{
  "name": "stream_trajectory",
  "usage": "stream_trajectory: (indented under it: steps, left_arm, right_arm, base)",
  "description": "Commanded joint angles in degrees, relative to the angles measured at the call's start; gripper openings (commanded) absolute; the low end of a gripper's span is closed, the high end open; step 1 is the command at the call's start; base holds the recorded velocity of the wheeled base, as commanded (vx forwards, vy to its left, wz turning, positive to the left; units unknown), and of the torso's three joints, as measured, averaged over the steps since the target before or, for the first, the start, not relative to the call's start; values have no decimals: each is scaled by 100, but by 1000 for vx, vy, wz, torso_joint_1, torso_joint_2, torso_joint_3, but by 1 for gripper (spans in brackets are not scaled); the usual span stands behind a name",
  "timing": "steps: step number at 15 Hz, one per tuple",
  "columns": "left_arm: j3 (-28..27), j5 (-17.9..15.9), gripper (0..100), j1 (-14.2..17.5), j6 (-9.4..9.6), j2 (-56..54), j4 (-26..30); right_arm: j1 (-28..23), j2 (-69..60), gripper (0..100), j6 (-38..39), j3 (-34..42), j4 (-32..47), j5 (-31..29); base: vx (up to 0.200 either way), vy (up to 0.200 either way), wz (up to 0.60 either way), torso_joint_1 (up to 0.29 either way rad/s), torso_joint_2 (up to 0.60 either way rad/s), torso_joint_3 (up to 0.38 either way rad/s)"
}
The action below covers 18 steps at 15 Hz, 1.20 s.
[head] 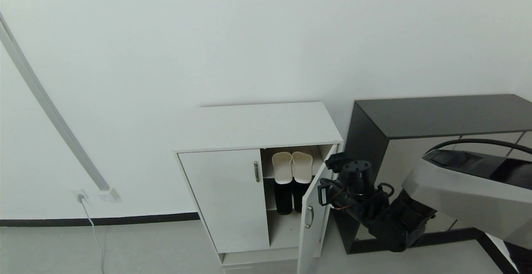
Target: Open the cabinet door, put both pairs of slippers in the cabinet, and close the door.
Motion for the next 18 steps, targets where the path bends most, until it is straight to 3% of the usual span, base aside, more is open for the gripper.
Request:
stream_trajectory:
  steps: [1, 18]
  left_arm:
    - [0, -2, 0, -2, -1, -1, -1]
    - [0, -2, 0, -2, 8, 8, -1]
  right_arm:
    - [-23, 338, 0, -7, -403, 14, -3]
    - [-418, 1692, 0, -7, -3330, 1121, 6]
  base:
    - [0, 0, 0, 0, 0, 0]
    - [0, 0, 0, 0, 0, 0]
